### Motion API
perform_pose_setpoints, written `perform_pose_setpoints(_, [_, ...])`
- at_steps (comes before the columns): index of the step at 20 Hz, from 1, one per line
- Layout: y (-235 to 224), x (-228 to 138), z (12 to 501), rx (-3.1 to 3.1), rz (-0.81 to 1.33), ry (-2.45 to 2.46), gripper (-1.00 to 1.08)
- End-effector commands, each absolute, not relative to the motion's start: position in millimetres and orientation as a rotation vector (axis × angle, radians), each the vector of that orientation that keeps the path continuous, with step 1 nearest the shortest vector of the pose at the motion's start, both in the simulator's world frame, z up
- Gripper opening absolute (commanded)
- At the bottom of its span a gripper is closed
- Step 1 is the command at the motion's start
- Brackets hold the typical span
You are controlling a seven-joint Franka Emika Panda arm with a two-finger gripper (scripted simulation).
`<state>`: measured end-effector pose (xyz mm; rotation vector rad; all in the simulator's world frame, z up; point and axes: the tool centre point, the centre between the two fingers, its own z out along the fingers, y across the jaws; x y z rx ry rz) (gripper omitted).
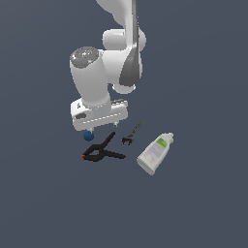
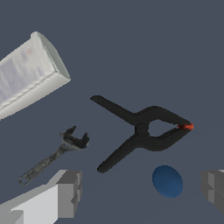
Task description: Pick up a designated object from a clutter of objects.
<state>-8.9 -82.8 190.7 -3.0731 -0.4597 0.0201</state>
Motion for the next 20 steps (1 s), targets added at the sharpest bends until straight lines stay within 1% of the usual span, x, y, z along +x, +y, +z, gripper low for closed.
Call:
perform_pose_setpoints(1, [-98,-14,176,-3.067,0.014,-0.51,1.0])
perform_pose_setpoints(12, [-158,-46,115,-3.042,-0.001,-0.717,1.0])
perform_pose_setpoints(20, [-184,-66,89,-3.03,-0.001,-0.813,1.0])
